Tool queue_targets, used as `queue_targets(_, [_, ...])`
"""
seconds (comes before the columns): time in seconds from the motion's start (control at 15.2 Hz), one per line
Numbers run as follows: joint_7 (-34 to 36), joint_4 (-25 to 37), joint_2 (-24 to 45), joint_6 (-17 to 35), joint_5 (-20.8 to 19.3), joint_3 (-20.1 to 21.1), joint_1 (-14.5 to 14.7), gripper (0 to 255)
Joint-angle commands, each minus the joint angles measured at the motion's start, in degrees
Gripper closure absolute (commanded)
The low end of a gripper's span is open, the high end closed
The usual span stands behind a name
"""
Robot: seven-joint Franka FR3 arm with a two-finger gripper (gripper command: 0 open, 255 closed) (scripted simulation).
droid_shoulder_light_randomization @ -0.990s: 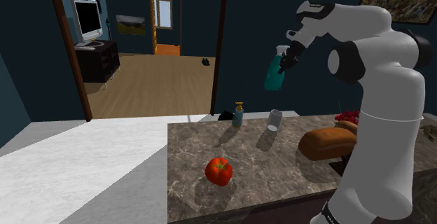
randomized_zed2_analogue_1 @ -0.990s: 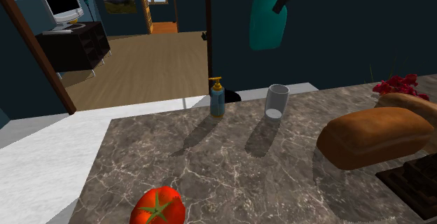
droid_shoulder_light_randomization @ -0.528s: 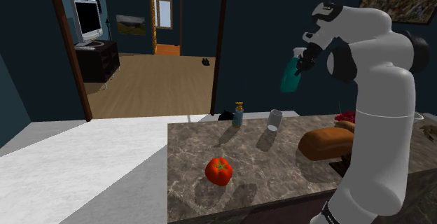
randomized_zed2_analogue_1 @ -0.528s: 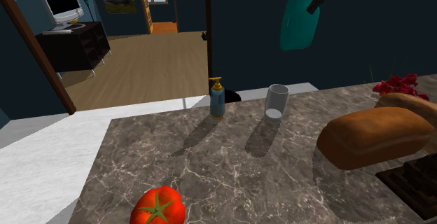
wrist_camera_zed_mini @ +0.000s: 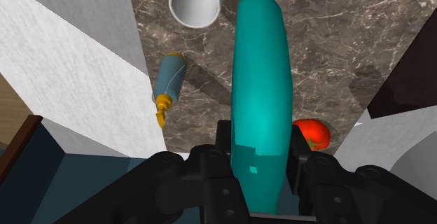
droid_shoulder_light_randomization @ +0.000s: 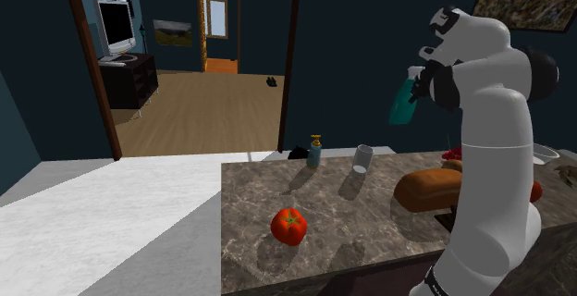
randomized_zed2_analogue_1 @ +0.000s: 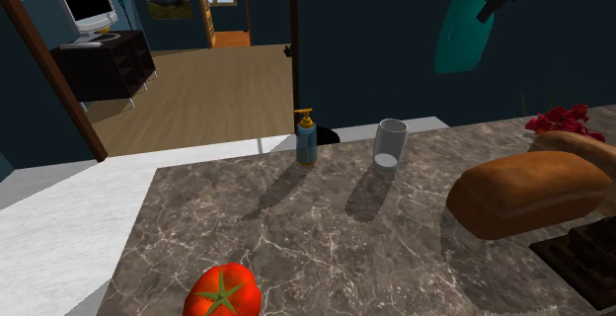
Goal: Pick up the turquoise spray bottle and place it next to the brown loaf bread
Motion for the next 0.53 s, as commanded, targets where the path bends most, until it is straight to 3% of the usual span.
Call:
queue_targets(0.0, [-0.9,-1.3,0.2,1.1,-0.2,-0.1,0.3,255])
queue_targets(0.46, [-3.2,-8.0,-0.3,6.3,-1.3,-0.8,3.4,255])
